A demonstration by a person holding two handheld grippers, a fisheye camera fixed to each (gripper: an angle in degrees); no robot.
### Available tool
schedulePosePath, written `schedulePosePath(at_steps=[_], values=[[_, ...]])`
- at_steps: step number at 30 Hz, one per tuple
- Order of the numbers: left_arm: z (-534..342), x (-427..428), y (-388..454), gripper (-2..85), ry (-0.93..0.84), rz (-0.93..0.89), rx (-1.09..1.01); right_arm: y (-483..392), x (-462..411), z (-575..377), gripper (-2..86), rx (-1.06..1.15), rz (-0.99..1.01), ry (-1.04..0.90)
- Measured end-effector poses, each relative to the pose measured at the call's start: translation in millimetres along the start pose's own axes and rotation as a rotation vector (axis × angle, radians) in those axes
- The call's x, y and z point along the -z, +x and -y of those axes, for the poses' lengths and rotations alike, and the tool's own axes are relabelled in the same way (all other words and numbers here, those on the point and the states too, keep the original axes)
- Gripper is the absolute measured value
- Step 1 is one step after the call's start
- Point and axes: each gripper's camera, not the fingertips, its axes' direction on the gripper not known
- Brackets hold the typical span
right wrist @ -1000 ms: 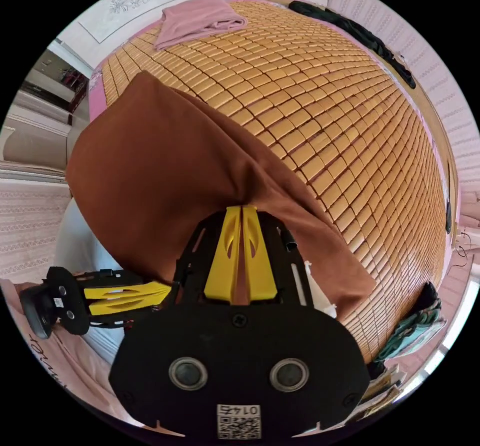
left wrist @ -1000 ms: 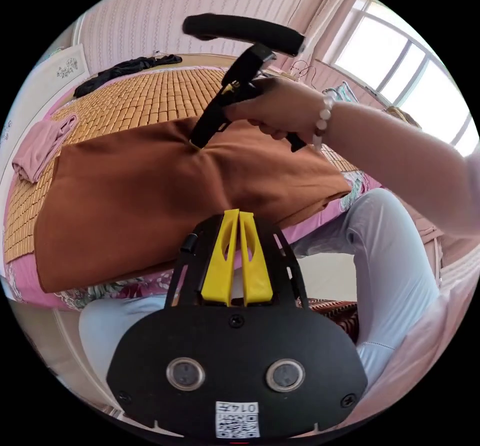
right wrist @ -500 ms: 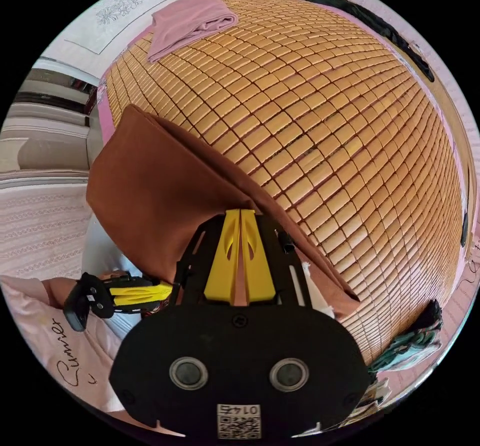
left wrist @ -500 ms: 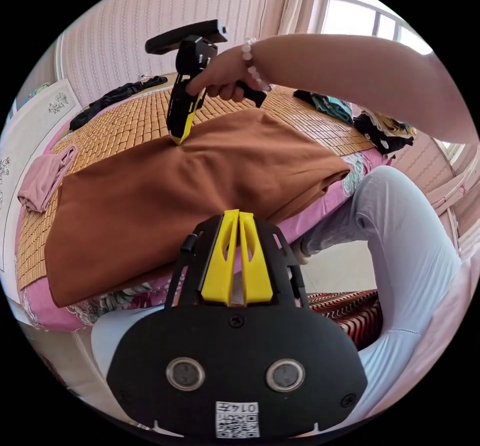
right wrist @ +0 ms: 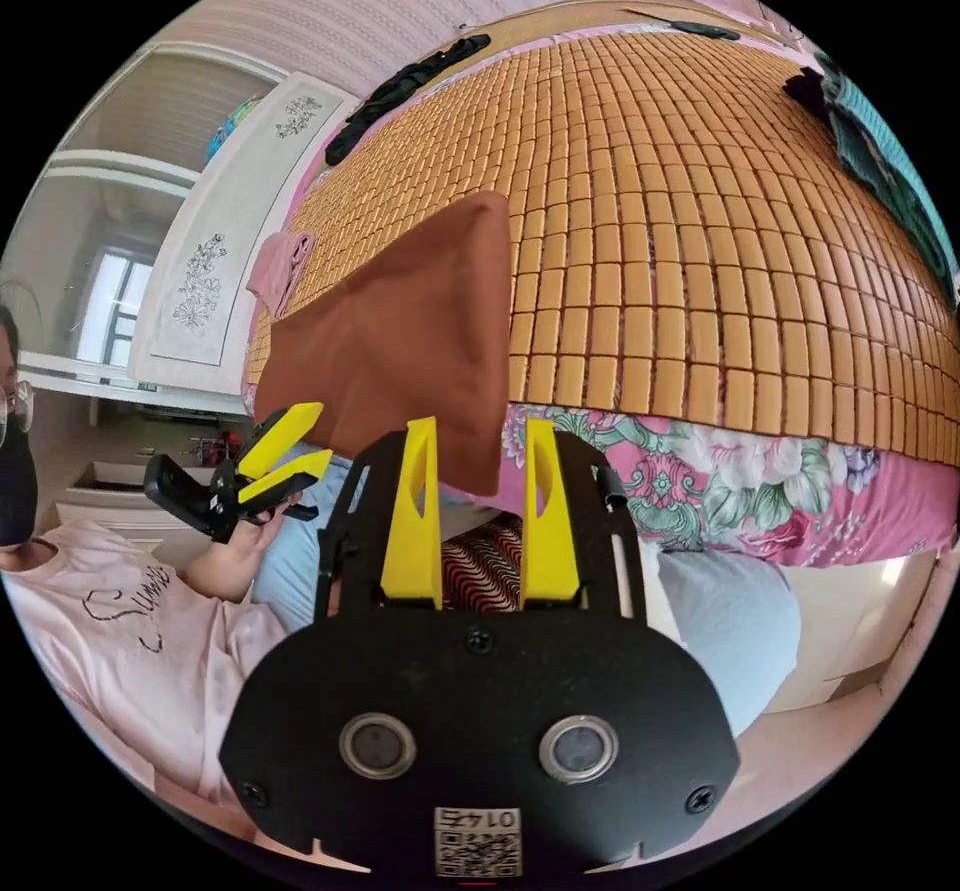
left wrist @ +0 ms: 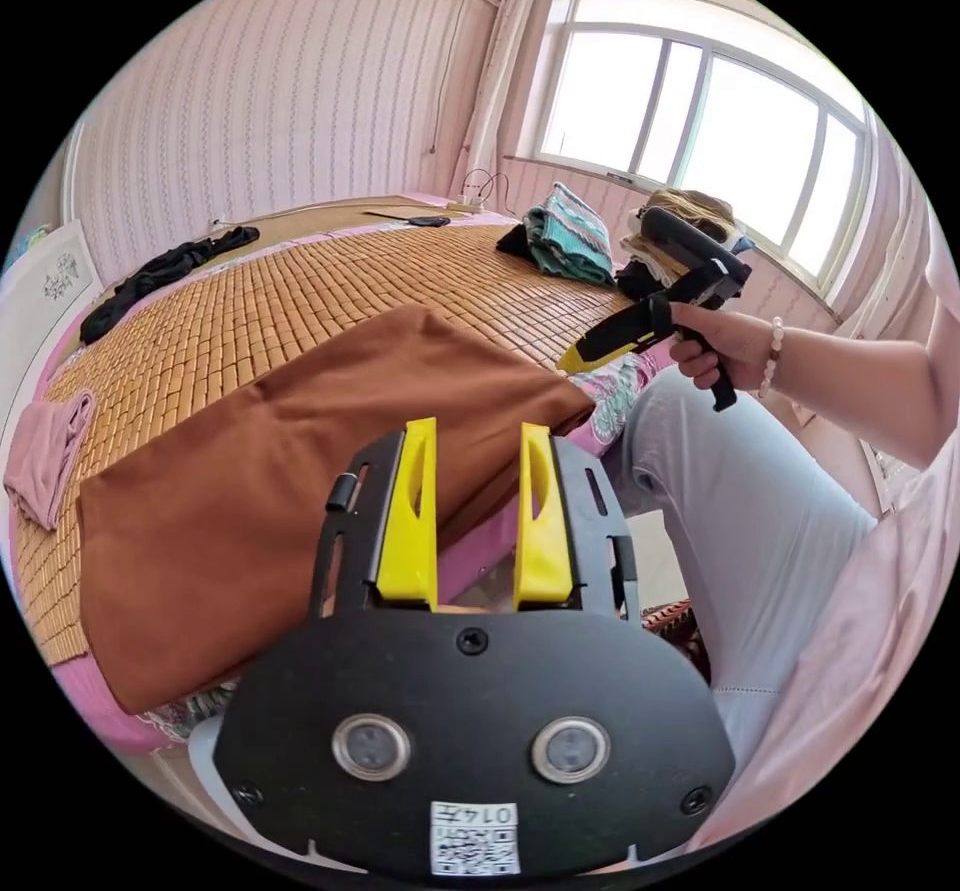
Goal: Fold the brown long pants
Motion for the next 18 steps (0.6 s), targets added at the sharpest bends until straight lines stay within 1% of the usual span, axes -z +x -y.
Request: schedulePosePath(at_steps=[2,4,7,9,12,15,16,17,18], values=[[9.7,-10.6,11.0,12.9,-0.011,-0.039,-0.039,16.6,-16.8,-6.2,12.0,-0.002,0.022,-0.066],[16.5,-19.5,19.2,13.5,-0.027,-0.055,-0.068,23.9,-24.7,-10.5,10.0,0.022,0.045,-0.092],[26.5,-37.0,32.4,15.1,-0.079,-0.065,-0.111,35.3,-20.5,-19.8,7.3,0.022,0.041,-0.076],[31.8,-47.9,41.1,15.9,-0.122,-0.077,-0.142,39.7,-13.6,-24.6,6.2,0.036,0.078,-0.055],[39.3,-61.4,55.4,17.1,-0.156,-0.078,-0.184,38.6,0.3,-32.3,5.7,0.113,0.122,0.003],[43.5,-66.6,60.5,14.1,-0.166,-0.018,-0.171,37.4,-1.2,-38.9,5.7,0.166,0.184,0.043],[43.0,-67.2,57.1,11.4,-0.180,0.033,-0.147,36.3,-7.1,-40.7,5.8,0.182,0.194,0.029],[41.0,-65.6,49.8,8.7,-0.180,0.035,-0.130,34.8,-11.6,-42.2,6.3,0.205,0.189,0.012],[39.1,-63.5,44.2,8.1,-0.166,0.012,-0.107,34.8,-11.5,-43.0,6.5,0.212,0.183,0.012]])
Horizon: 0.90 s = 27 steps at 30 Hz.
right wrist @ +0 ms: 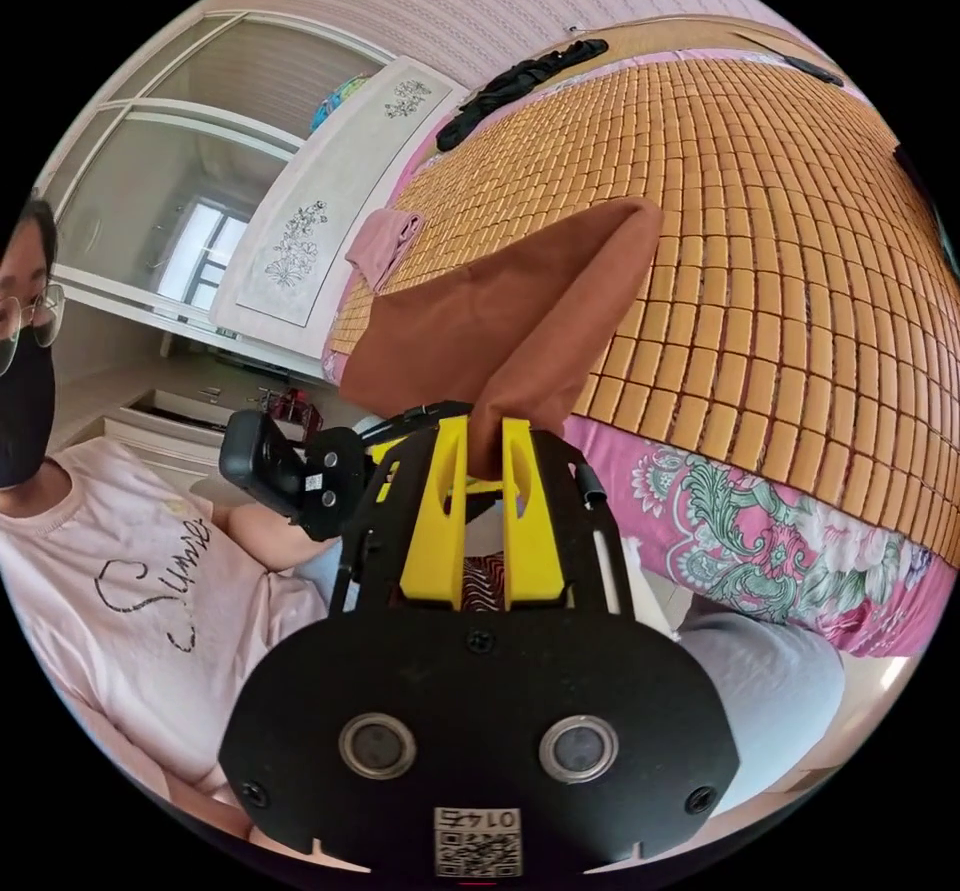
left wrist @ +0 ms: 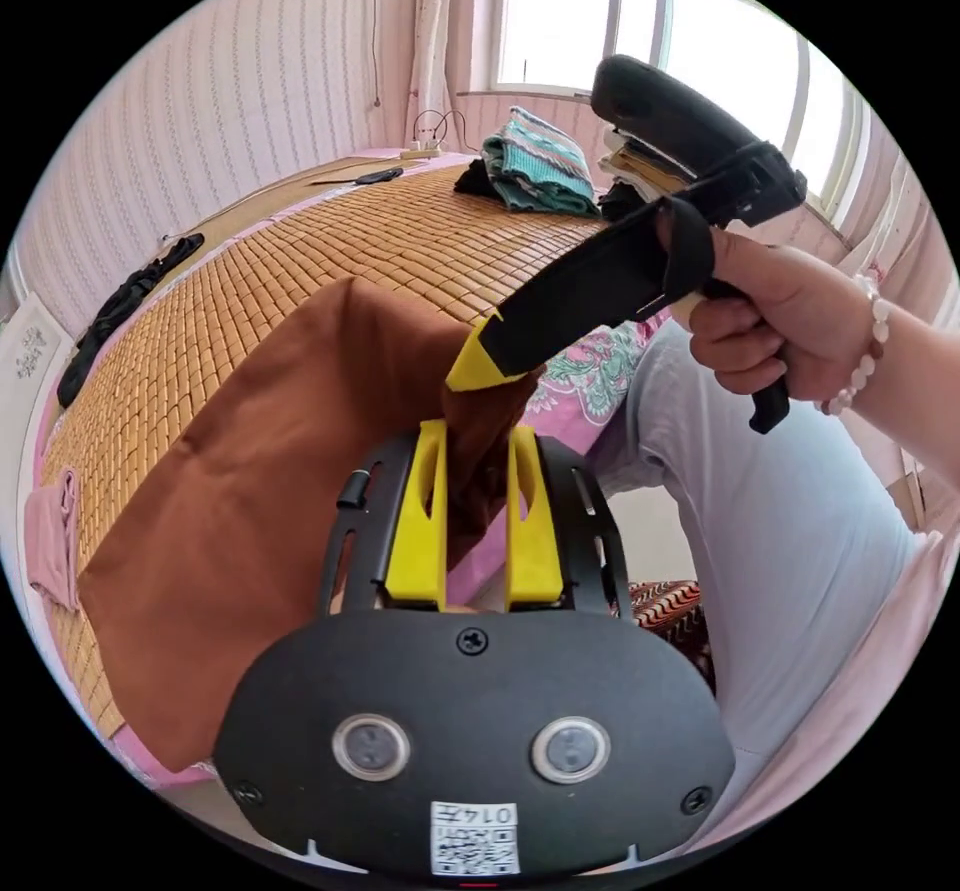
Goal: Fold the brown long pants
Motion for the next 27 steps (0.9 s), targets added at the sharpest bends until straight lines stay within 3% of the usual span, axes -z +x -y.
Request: schedulePosePath(at_steps=[3,8,11,13,16,17,22,27], values=[[-13.9,10.7,-28.4,6.1,0.075,-0.117,0.110,13.8,19.9,-5.8,7.4,-0.020,0.009,0.091],[-17.7,23.1,-38.3,5.6,0.113,-0.118,0.127,73.6,25.2,-3.8,7.5,-0.105,0.271,0.156],[-21.5,24.7,-37.7,5.4,0.099,-0.126,0.126,84.7,54.6,-11.0,8.2,-0.126,0.364,0.351],[-25.6,25.0,-37.0,5.4,0.103,-0.134,0.120,90.6,57.4,-13.1,8.8,-0.197,0.289,0.408],[-33.4,25.6,-41.8,5.3,0.105,-0.186,0.145,99.5,27.2,10.5,17.8,-0.244,-0.055,0.256],[-35.4,28.2,-43.2,5.3,0.103,-0.195,0.153,107.6,8.6,22.0,18.8,-0.240,-0.055,0.170],[-36.3,58.0,-39.9,5.1,0.056,-0.189,0.143,124.3,-36.9,38.1,10.3,-0.267,0.149,-0.006],[-30.0,106.4,-34.8,5.0,0.104,-0.171,0.129,114.6,-2.8,12.1,3.6,-0.271,0.321,0.131]])
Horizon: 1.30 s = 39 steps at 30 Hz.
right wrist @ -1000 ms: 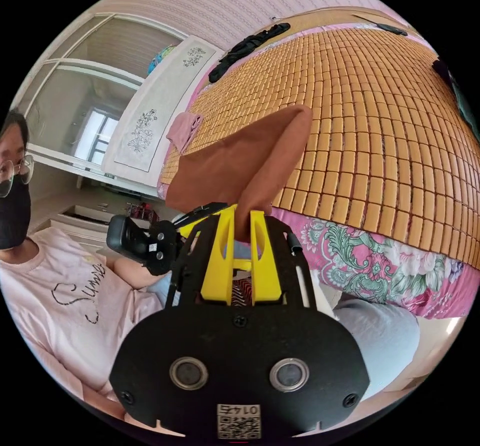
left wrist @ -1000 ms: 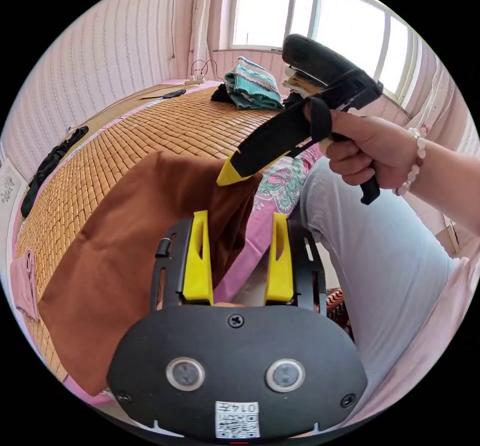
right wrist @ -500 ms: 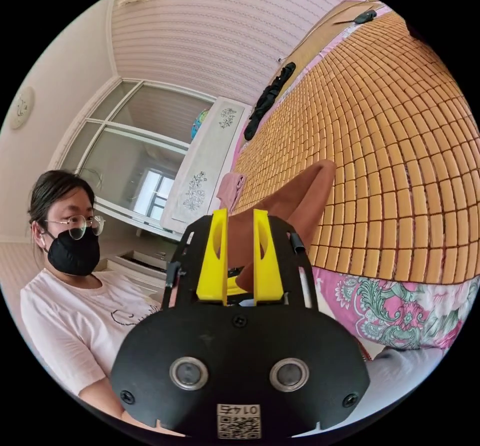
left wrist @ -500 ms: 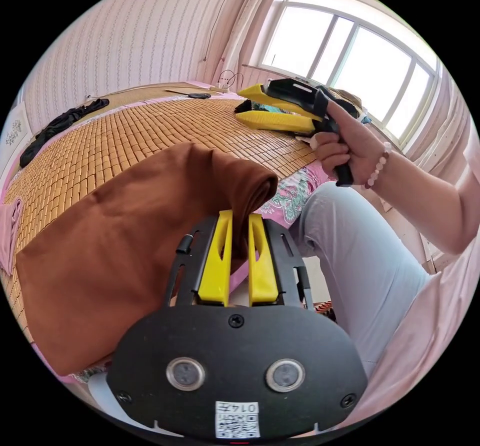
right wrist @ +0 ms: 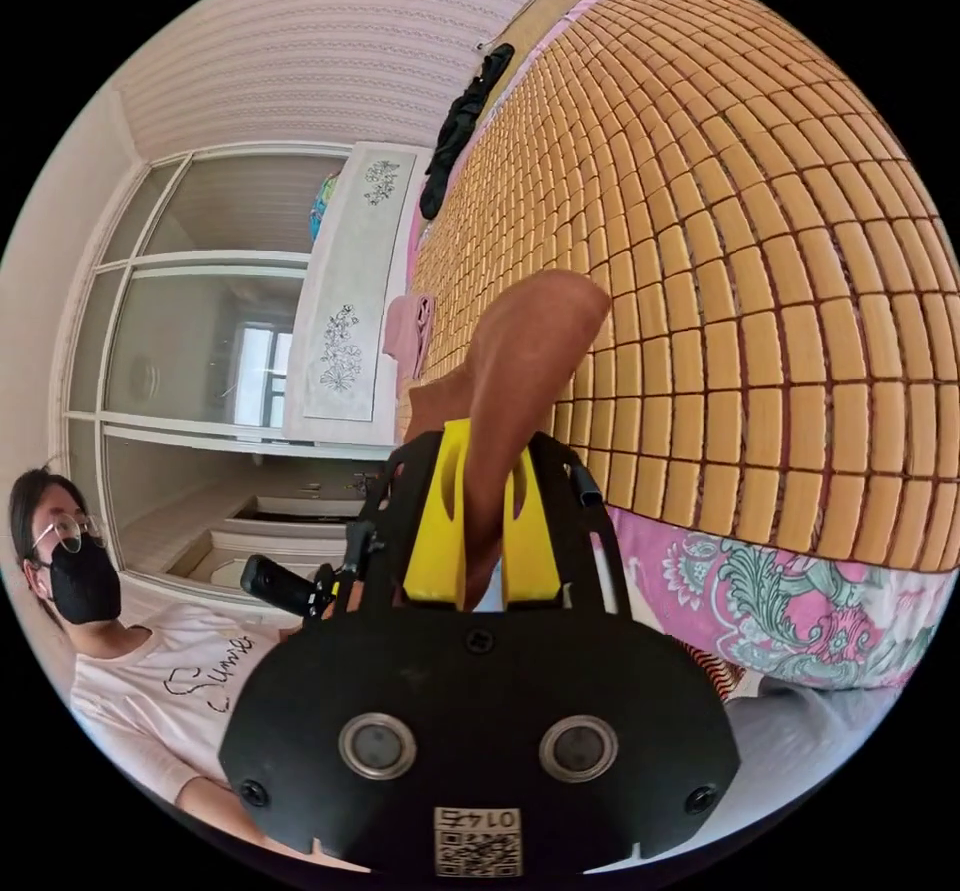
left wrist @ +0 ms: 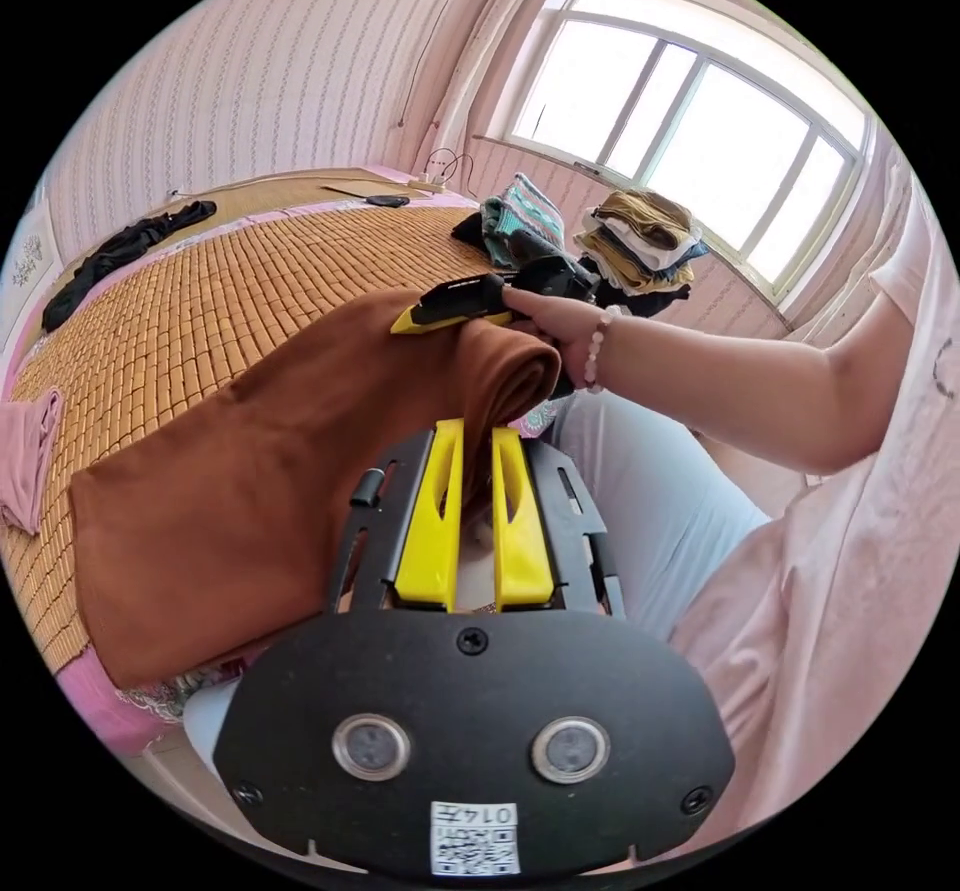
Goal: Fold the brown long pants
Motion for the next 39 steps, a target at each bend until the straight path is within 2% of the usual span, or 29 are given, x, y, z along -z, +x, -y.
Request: schedulePosePath(at_steps=[6,12,14,18,21,23,25,27,28,30,32,36,39], values=[[27.3,23.7,50.3,5.0,0.064,-0.027,-0.078,-46.3,66.4,-29.5,2.7,0.096,-0.127,0.076],[53.3,14.1,60.7,4.9,0.101,-0.190,-0.108,-91.0,120.8,-43.8,3.3,0.120,-0.277,0.170],[50.3,13.0,46.4,4.9,0.098,-0.210,-0.061,-113.6,107.4,-33.6,3.8,0.143,-0.332,0.146],[27.8,33.7,8.2,5.0,0.122,-0.177,0.060,-157.5,45.6,-0.7,5.2,0.217,-0.317,0.027],[-6.6,60.7,-32.0,5.6,0.133,-0.110,0.230,-203.7,-44.8,26.8,9.6,0.311,-0.362,-0.117],[-40.7,77.4,-62.9,6.2,0.111,0.020,0.387,-226.9,-121.5,45.0,14.0,0.352,-0.396,-0.201],[-65.6,84.7,-84.8,6.4,0.082,0.078,0.515,-231.6,-162.1,57.2,12.1,0.381,-0.381,-0.242],[-83.6,94.1,-99.6,6.4,0.081,0.108,0.606,-230.7,-176.8,67.3,8.8,0.340,-0.266,-0.272],[-90.4,102.2,-104.4,6.2,0.109,0.112,0.624,-232.2,-173.8,68.8,8.6,0.335,-0.200,-0.265],[-93.7,111.0,-107.4,5.6,0.131,0.133,0.632,-235.4,-160.3,64.5,7.4,0.344,-0.224,-0.248],[-86.0,111.7,-106.9,5.2,0.111,0.154,0.592,-236.2,-136.7,47.6,2.8,0.360,-0.317,-0.247],[-56.4,90.9,-97.6,4.7,0.068,0.134,0.476,-224.6,-121.0,3.6,0.5,0.323,-0.416,-0.366],[-29.2,61.4,-88.3,4.3,0.004,0.183,0.400,-215.5,-131.1,-33.2,0.0,0.294,-0.562,-0.432]])
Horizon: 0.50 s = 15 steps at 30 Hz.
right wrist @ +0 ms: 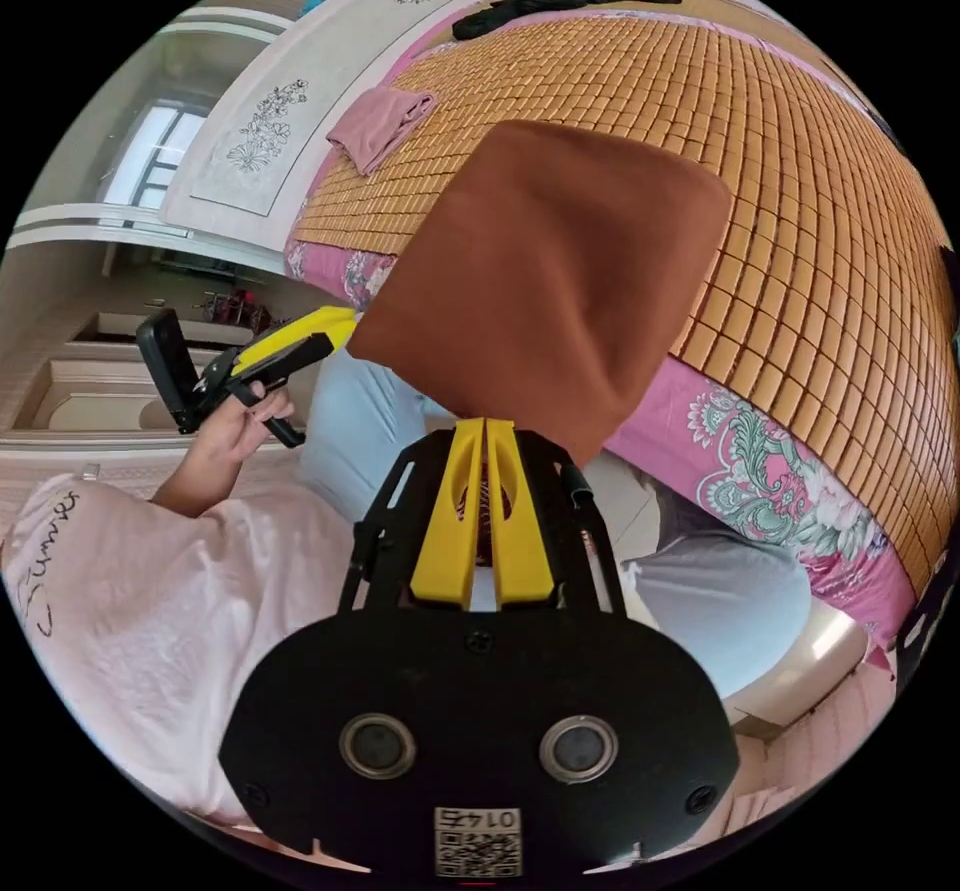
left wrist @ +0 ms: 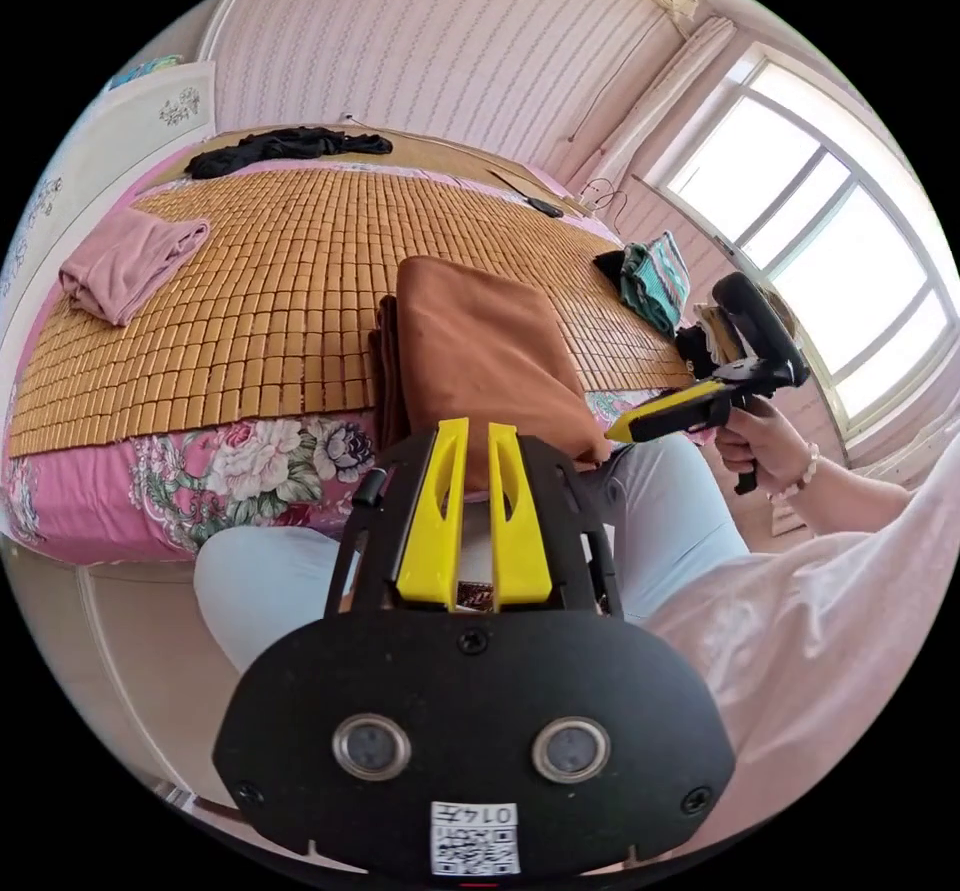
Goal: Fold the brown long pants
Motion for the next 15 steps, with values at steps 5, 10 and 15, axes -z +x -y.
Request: schedulePosePath(at_steps=[5,10,15], values=[[14.3,-51.9,15.2,3.8,-0.165,0.157,-0.096,-16.0,-25.3,17.4,-0.4,-0.043,-0.102,0.024],[6.5,-81.7,5.6,1.7,-0.228,0.169,-0.123,-27.1,-65.6,43.1,-0.8,0.012,-0.146,-0.148],[16.9,-82.3,-9.7,1.4,-0.264,0.080,-0.047,-52.3,-67.5,53.0,-0.9,0.060,-0.225,-0.208]])
